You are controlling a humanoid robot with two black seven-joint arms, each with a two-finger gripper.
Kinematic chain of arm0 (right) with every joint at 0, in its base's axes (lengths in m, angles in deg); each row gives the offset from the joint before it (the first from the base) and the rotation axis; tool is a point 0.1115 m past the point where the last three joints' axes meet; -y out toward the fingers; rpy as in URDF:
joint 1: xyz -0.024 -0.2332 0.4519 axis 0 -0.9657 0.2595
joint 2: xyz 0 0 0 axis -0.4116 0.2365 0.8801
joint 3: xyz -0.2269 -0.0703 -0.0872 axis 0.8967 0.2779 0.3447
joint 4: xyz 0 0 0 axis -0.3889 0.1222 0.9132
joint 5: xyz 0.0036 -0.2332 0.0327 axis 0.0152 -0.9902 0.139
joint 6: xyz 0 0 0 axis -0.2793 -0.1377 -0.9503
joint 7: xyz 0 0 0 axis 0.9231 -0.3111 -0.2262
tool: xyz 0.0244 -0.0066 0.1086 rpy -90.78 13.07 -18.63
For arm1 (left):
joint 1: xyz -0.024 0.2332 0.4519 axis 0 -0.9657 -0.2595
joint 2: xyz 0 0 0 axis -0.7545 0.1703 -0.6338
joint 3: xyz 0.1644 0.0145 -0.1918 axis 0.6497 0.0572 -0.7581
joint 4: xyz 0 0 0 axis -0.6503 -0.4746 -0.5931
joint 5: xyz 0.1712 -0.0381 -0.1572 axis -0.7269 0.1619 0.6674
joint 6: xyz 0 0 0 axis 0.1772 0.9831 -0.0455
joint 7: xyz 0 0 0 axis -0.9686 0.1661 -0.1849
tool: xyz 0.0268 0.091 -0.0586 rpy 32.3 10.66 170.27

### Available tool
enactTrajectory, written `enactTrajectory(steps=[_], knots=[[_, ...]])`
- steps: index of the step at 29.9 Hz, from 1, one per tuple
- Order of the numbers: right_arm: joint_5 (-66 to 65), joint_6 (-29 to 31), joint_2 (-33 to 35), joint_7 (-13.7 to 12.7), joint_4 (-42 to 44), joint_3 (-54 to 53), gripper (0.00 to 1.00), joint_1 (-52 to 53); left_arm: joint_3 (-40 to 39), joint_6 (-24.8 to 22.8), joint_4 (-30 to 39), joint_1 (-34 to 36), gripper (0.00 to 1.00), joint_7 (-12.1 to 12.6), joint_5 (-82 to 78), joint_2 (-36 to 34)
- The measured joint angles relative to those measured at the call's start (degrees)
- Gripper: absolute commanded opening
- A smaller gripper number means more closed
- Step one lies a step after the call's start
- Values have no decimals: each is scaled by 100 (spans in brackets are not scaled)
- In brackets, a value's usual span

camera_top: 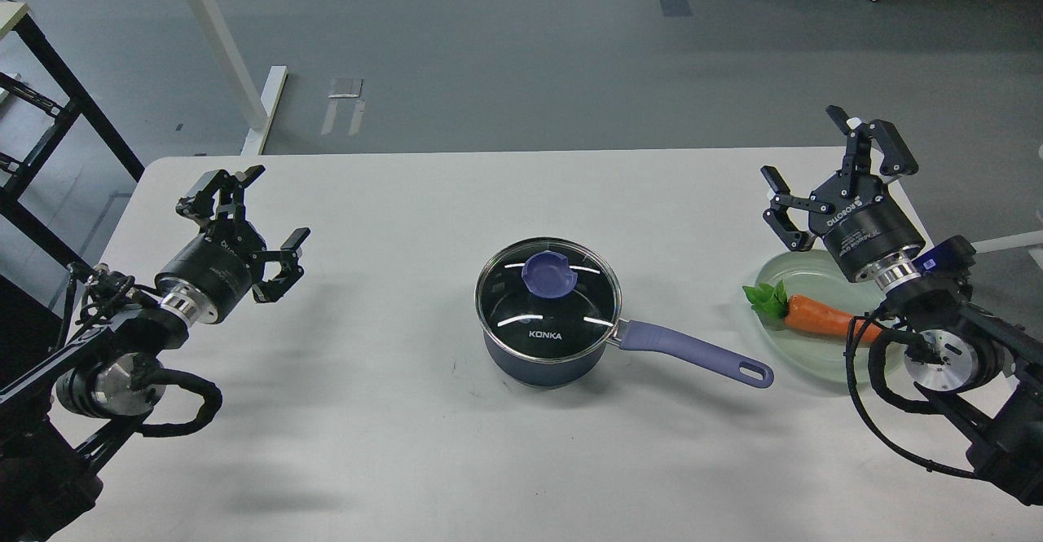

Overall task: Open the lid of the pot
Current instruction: 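Move the right gripper toward the purple saucepan handle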

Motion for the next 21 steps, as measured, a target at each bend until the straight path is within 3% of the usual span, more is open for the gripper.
enactTrajectory(steps=[11, 16, 21], knots=[[-309, -5, 94, 0, -27, 1, 100, 193, -38, -58, -18, -82, 99, -66, 5, -82], [-1469, 6, 687, 0, -686, -7, 100, 310, -8, -99, -126, -20, 99, -215, 5, -207], [-3422, 25, 1403, 0, -1606, -8, 100, 520, 83, -173, -166, 88, 99, -385, -31, -418]])
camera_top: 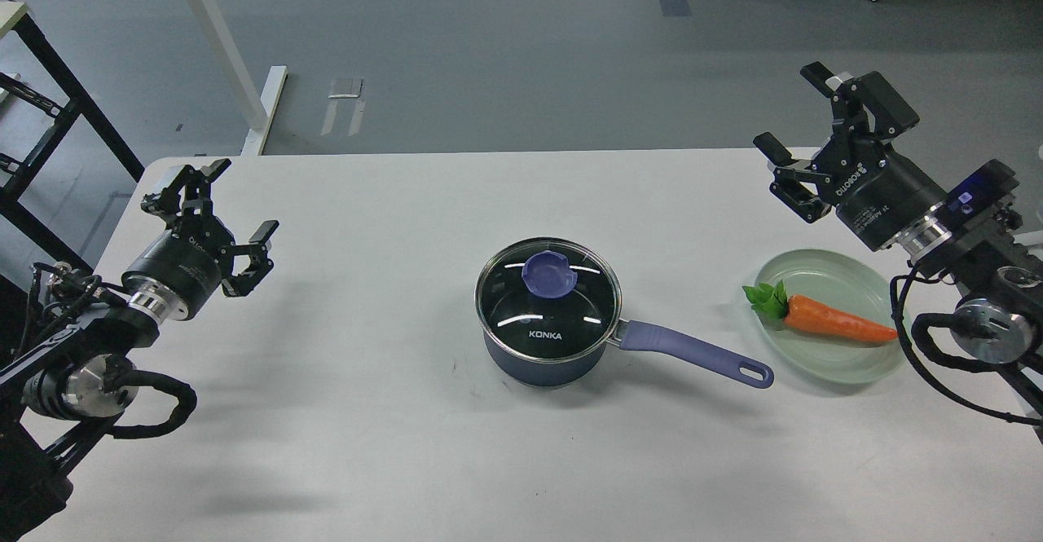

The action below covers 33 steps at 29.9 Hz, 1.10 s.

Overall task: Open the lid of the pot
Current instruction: 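Move the right gripper toward the purple saucepan handle, then lower the right gripper and grasp the purple saucepan handle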

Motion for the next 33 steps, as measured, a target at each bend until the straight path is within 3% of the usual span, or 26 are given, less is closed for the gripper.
enactTrajectory(steps=[9, 17, 22, 33], knots=[[-3938, 32, 1088, 0, -1328, 422, 100, 569, 13, -178, 56, 68, 99, -168, -103, -97], [-6969, 33, 1239, 0, -1647, 1486, 100, 1161, 13, -213, 125, 71, 99, -171, -103, -182], [-7713, 32, 1028, 1, -1679, 2199, 100, 1569, 12, -248, 235, 70, 99, -176, -103, -249], [-7936, 30, 542, 0, -1591, 3183, 100, 2021, 4, -251, 331, 55, 99, -180, -96, -299]])
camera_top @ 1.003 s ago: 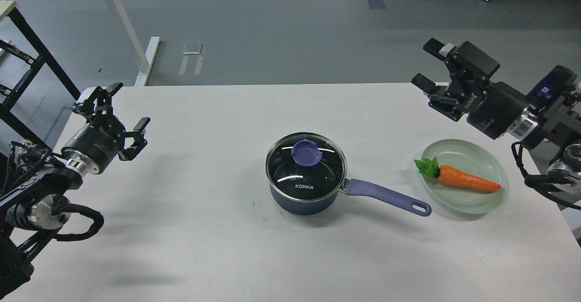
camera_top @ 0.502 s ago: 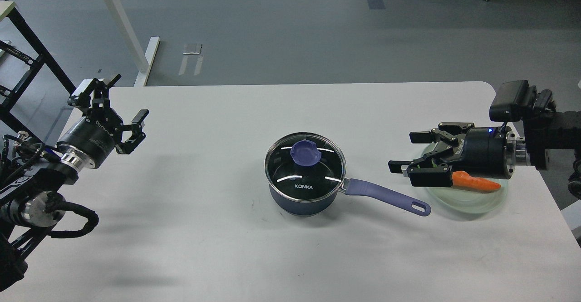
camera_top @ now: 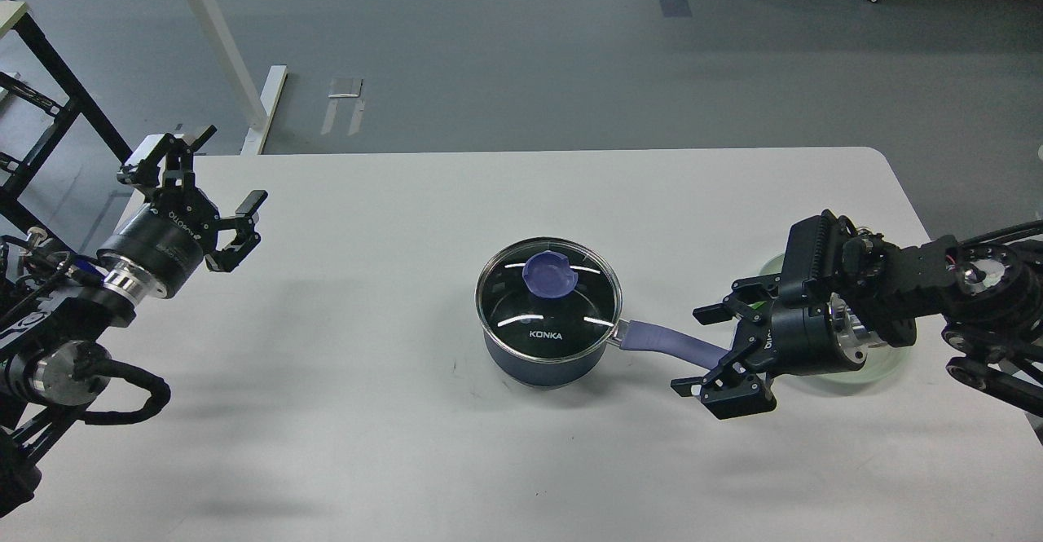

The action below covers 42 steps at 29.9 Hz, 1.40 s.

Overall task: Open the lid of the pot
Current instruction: 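Lower the right gripper and grasp the purple saucepan handle, then reach the left gripper over the pot and grasp the purple lid knob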

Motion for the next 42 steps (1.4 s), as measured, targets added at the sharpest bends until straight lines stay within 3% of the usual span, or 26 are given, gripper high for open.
enactTrajectory(steps=[9, 19, 29, 38, 42], knots=[[-8, 0, -155, 0, 342, 164, 91, 11, 0, 15, 90, -12, 99, -2, 1, -29], [-119, -6, -174, 0, 438, 183, 45, -7, 0, 43, 178, -12, 99, -3, 1, -27], [-130, -6, -175, 0, 441, 183, 34, -14, 5, 38, 299, -4, 99, 9, -434, -97], [-126, -6, -166, 0, 441, 183, 31, -8, 11, 3, 610, 626, 99, -30, -3284, -141], [-113, -6, -166, 2, 454, 183, 31, -21, 79, 46, 978, 1155, 99, -222, -5077, -128]])
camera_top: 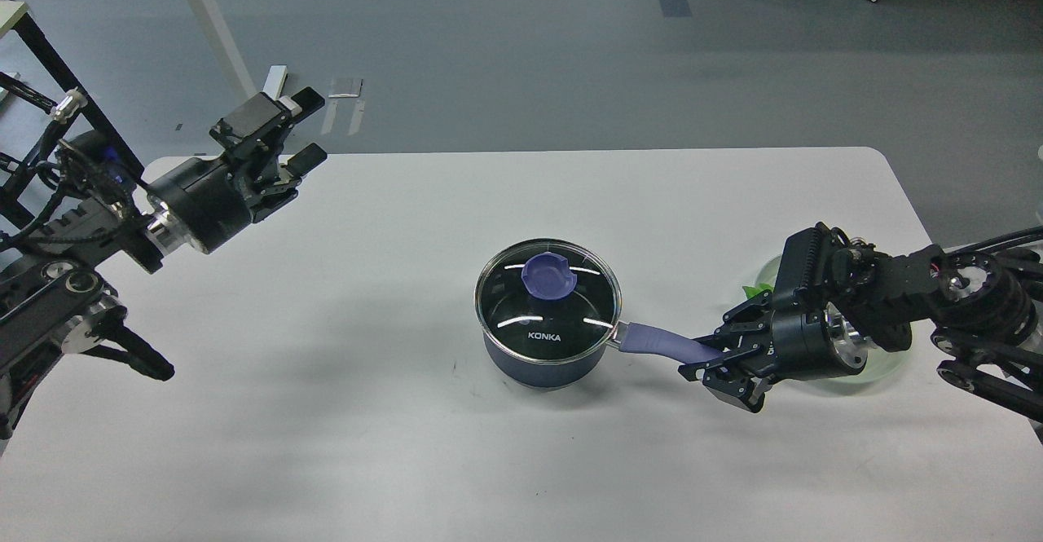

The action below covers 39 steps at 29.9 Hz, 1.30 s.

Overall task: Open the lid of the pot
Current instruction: 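Reach the left gripper over the pot and grasp the purple lid knob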

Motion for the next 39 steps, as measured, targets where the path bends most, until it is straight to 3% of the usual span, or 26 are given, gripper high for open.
enactTrajectory(steps=[5, 12, 16, 25, 39], knots=[[3, 0, 0, 1, 12, -5, 31, -19, 575, 194, 368, 748, 98, -514, -2290, 49], [10, 0, 3, -1, 13, -8, 31, -21, 2877, 1547, 458, 2096, 98, -585, -4115, 134], [10, 0, 6, -2, 13, -9, 31, -21, 3906, 1766, 370, 2692, 99, -585, -4359, 309], [18, 0, 30, -2, 13, -10, 31, -21, 4225, 1817, -611, 3000, 99, -581, -5045, 1300], [18, 0, 40, -3, 13, -10, 31, -21, 4543, 1817, -965, 2962, 99, -582, -5048, 1724]])
